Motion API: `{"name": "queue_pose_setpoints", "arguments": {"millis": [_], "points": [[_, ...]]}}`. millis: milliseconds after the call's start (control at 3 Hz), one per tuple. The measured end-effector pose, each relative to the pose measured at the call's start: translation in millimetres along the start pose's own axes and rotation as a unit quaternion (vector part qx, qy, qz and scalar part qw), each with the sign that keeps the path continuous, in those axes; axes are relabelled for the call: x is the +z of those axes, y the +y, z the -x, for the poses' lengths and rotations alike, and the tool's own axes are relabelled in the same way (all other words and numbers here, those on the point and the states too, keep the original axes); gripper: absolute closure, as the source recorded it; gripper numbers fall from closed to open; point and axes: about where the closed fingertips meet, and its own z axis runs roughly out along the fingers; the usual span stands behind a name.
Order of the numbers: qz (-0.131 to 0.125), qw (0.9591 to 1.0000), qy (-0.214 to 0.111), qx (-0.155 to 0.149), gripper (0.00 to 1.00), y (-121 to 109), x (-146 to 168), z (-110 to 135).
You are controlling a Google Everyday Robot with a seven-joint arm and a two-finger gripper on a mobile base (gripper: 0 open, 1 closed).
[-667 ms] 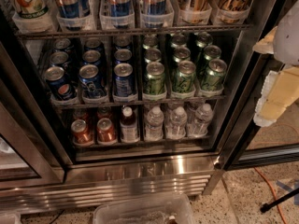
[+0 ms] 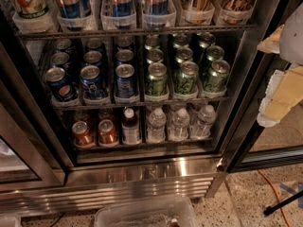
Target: Pick orange can from top shelf of fridge
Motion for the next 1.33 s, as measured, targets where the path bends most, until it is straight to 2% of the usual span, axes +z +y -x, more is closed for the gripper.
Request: {"name": "queue_pose_setpoints", "arguments": {"millis": [333, 667, 1000, 1333], "points": [[0.004, 0.9992, -0.040, 0.004, 0.00, 3, -6, 17], [0.010, 0.9945, -0.104, 0.010, 0.00, 10, -20, 44], [0.027, 0.9807, -0.191, 0.030, 0.00, 11, -27, 82], [0.041, 0.9734, -0.224, 0.029, 0.00, 19, -37, 100]]}}
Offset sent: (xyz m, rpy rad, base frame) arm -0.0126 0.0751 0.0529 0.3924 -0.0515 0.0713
